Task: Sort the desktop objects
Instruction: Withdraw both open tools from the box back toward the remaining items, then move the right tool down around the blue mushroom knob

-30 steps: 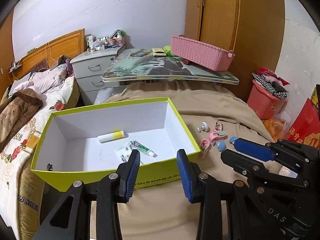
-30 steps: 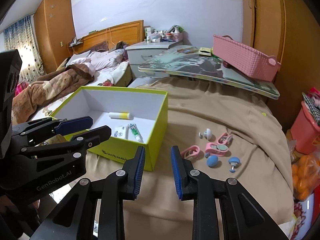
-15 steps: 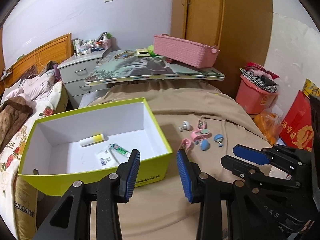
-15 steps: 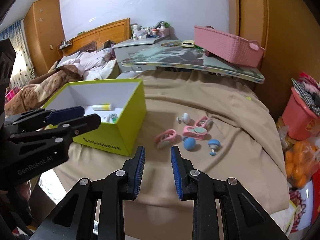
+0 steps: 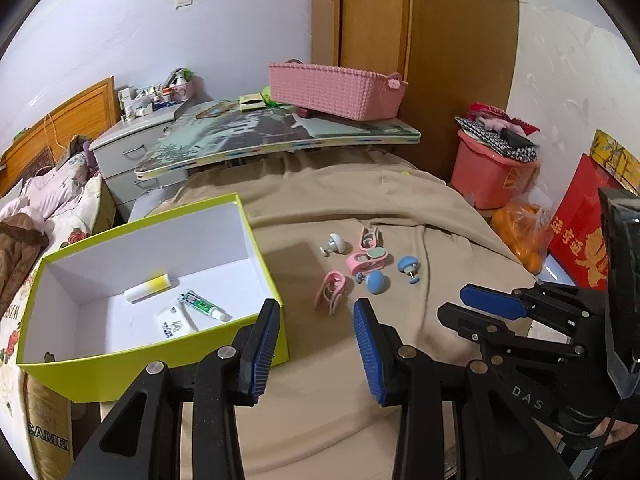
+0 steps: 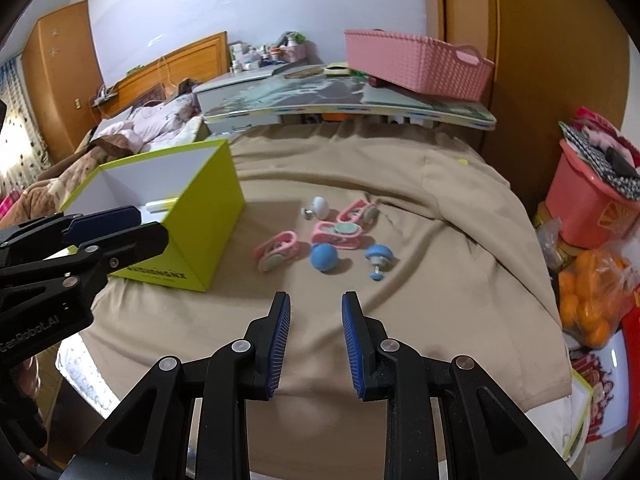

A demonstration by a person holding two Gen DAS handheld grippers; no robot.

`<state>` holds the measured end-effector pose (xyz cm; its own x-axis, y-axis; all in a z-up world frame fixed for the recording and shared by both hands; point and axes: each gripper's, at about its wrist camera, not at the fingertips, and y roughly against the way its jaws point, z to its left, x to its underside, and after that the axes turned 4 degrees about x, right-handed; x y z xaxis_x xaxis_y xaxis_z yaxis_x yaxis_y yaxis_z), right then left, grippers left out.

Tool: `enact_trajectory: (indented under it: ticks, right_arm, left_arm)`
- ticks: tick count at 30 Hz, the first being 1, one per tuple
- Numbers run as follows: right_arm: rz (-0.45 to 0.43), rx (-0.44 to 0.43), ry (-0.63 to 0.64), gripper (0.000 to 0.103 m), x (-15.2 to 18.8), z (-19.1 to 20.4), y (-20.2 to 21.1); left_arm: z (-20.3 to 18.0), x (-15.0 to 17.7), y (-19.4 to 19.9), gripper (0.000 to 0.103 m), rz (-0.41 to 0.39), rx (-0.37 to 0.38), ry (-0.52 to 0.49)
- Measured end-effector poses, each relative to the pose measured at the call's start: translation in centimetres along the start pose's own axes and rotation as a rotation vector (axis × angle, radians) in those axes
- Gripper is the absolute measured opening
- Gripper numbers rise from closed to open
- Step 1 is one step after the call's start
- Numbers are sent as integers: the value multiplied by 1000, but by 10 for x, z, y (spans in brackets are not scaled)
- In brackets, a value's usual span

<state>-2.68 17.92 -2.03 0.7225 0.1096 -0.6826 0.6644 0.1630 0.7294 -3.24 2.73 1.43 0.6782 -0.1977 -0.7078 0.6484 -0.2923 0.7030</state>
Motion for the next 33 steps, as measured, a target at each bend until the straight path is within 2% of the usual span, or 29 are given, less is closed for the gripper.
enact_trajectory:
  ticks: [18,33]
  right_arm:
    - [12,34,-17,27,-2,-41,-39]
    - [47,7,45,30,-20,-45,-84]
  left_arm:
    - [-27,4,-32,39,64,80,-34]
    - [-29,5,-53,39,107,80,-28]
